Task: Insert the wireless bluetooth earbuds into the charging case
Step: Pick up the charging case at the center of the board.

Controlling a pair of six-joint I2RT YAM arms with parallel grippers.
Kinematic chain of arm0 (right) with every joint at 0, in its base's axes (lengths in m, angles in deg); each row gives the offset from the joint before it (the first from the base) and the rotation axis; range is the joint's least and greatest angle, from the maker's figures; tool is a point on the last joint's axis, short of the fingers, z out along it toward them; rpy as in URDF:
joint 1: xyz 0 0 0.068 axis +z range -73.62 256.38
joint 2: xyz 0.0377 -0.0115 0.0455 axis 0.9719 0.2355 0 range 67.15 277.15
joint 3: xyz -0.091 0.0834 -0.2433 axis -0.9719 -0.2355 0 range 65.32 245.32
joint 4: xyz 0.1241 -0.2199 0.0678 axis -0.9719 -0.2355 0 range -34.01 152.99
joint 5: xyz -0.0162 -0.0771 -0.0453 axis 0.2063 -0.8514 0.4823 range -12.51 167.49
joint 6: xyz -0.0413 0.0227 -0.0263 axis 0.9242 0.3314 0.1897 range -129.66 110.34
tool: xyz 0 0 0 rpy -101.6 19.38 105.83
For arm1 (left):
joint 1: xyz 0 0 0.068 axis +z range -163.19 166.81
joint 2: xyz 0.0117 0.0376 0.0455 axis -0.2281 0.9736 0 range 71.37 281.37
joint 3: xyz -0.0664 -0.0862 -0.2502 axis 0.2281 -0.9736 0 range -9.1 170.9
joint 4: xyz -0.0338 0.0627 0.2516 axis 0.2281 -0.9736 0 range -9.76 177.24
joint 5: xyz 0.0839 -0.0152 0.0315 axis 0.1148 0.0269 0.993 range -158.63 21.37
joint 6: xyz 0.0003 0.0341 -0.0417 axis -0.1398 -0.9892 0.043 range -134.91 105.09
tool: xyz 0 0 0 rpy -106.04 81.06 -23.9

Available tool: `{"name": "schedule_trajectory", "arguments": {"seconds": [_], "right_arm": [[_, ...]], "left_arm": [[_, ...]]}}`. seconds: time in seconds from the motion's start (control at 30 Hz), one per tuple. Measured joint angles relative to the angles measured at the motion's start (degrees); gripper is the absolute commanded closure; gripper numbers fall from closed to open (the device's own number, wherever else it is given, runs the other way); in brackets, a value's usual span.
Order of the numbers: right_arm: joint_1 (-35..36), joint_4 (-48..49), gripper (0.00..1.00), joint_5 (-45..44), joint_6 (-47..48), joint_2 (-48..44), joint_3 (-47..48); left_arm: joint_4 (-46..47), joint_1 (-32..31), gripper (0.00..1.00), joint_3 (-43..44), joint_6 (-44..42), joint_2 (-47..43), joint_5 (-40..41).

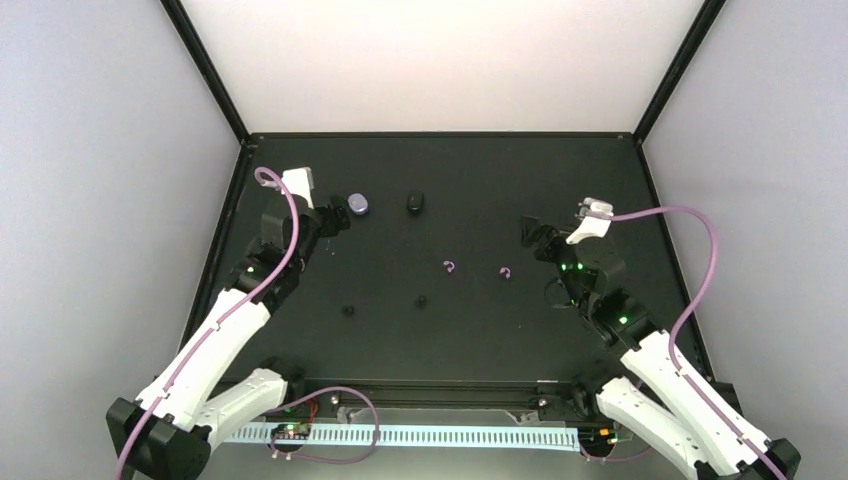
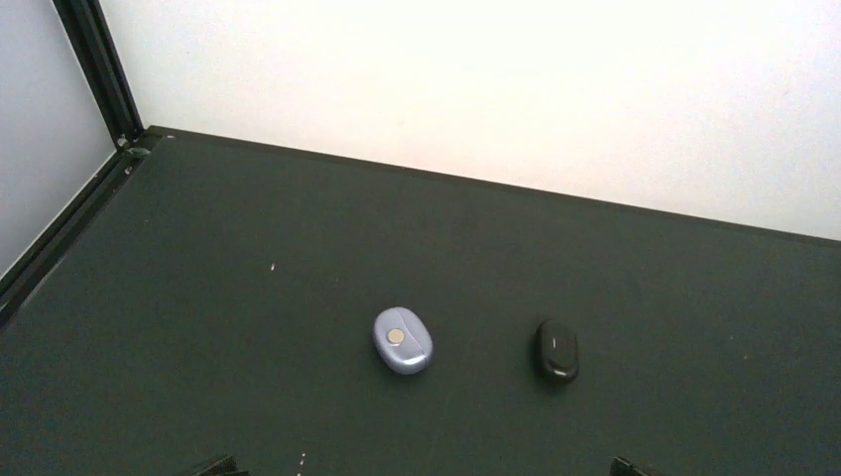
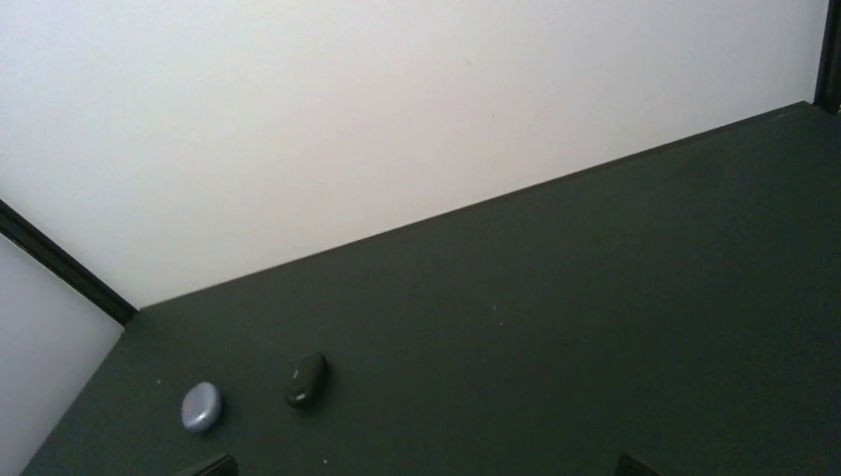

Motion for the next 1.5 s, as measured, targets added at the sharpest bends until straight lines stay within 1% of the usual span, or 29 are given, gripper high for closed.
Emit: {"name": "schedule_trajectory", "arguments": {"seconds": [0.13,0.43,0.6,0.7,0.77,0.87,0.97,1.03,1.17,1.23,1.27,1.33,1.47,1.5], "right_arm": [[0.0,0.02,0.0,0.81,0.79,2.21,0.11],[0.0,1.73,0.0,2.82,2.97,2.78,0.44],[0.0,1.97,0.0,3.96,3.08,8.15,4.39],[0.02,2.4,0.0,5.81,2.64,11.76,6.56],[0.02,2.6,0.0,7.06,2.16,13.64,7.21],[0.02,2.67,0.0,8.76,1.57,16.85,8.33],[0.04,2.51,0.0,10.58,1.38,20.26,10.05],[0.04,2.34,0.0,11.74,1.31,22.64,11.19],[0.15,2.21,0.0,13.64,0.44,29.03,14.1],[0.44,2.34,0.0,14.27,-0.31,33.55,16.24],[0.68,2.43,0.0,14.8,-0.94,37.81,18.4],[0.96,2.32,0.0,15.23,-1.51,41.92,20.52],[1.31,1.18,0.01,16.11,-2.29,54.86,30.84],[1.31,0.17,0.02,16.15,-2.47,58.75,34.99]], "left_arm": [[0.17,0.0,0.01,-0.48,-0.09,-0.55,0.0],[0.72,0.0,0.01,-0.87,0.11,-0.24,-0.07],[0.39,0.02,0.01,-1.53,2.47,0.07,2.49],[-0.57,1.29,0.01,-1.86,4.83,0.55,2.97],[-2.67,3.23,0.01,-0.59,6.86,2.86,2.16],[-5.6,5.51,0.01,3.8,9.11,9.44,-0.7],[-7.78,6.47,0.01,8.63,10.58,16.55,-3.5],[-9.05,6.49,0.01,10.97,11.3,19.74,-4.85],[-10.91,6.75,0.01,13.11,12.13,23.17,-6.45],[-12.28,6.93,0.01,13.49,12.17,23.89,-7.1],[-13.33,7.13,0.01,13.62,12.2,24.02,-7.56],[-14.27,7.17,0.01,13.64,12.15,23.87,-7.98],[-15.26,7.17,0.01,12.66,11.85,21.03,-8.31],[-15.26,7.17,0.01,11.96,11.69,19.69,-8.35]]}}
